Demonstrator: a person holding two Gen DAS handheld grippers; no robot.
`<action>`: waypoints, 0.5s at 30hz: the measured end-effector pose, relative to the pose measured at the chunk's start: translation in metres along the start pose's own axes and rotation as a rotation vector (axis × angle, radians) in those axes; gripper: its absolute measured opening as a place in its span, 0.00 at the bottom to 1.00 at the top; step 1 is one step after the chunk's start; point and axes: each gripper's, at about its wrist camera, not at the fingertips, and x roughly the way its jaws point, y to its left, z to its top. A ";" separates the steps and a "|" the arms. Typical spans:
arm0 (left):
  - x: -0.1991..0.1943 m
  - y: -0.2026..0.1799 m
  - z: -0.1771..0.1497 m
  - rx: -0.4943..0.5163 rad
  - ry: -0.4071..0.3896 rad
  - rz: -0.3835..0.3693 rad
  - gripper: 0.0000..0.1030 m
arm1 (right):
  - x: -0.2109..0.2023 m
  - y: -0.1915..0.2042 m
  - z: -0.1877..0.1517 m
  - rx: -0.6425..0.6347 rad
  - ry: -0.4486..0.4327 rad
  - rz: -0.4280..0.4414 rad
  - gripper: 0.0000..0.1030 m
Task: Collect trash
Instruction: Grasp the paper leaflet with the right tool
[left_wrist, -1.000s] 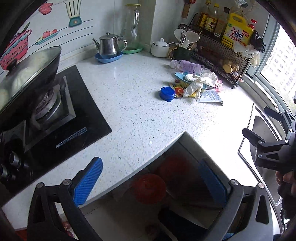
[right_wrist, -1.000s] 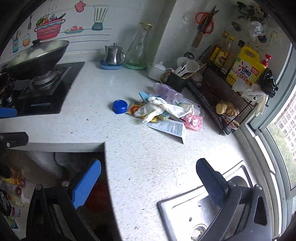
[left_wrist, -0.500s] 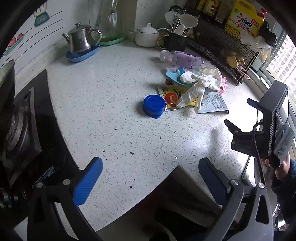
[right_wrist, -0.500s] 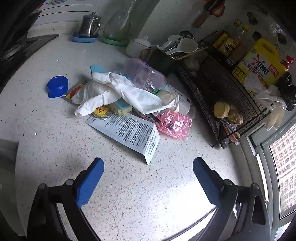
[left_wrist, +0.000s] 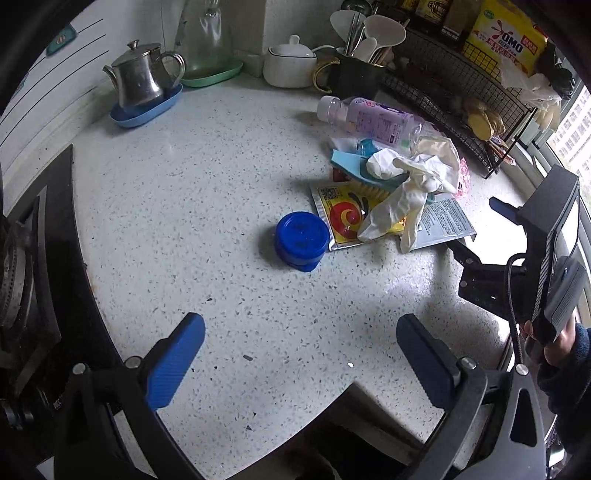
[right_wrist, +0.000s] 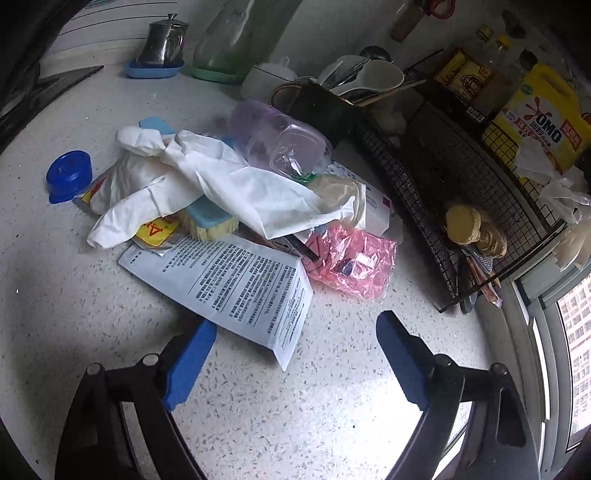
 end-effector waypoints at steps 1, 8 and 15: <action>0.000 0.000 0.000 0.001 0.000 -0.001 1.00 | 0.001 0.000 0.001 -0.001 -0.001 -0.001 0.80; 0.005 0.000 -0.005 0.001 0.022 0.006 1.00 | 0.008 -0.003 0.002 0.019 0.015 0.030 0.45; 0.003 0.007 -0.009 -0.030 0.032 -0.013 1.00 | 0.013 -0.009 0.007 0.071 0.053 0.072 0.09</action>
